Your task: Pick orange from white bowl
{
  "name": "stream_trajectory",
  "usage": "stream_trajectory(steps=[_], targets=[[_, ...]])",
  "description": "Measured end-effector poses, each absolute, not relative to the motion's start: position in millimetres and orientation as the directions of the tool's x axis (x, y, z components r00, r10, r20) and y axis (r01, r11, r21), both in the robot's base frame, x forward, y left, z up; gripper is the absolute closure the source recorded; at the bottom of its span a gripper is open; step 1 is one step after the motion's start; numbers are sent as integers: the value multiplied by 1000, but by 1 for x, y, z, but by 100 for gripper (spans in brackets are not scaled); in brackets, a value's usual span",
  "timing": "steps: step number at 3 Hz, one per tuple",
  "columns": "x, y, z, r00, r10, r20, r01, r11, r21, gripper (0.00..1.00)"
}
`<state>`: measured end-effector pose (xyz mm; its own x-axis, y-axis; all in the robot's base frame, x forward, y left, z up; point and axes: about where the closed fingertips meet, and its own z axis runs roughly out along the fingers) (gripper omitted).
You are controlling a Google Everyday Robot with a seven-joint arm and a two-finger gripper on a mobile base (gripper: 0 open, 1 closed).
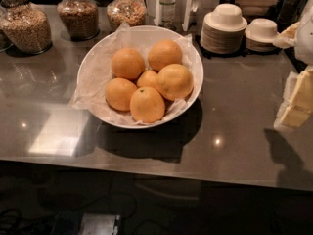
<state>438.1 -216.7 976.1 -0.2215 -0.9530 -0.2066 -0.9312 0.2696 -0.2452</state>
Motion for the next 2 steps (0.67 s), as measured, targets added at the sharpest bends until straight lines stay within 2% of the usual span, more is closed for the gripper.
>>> stream_trajectory(steps=[2], targets=[[443, -204, 979, -194, -955, -224, -935, 249, -254, 0]])
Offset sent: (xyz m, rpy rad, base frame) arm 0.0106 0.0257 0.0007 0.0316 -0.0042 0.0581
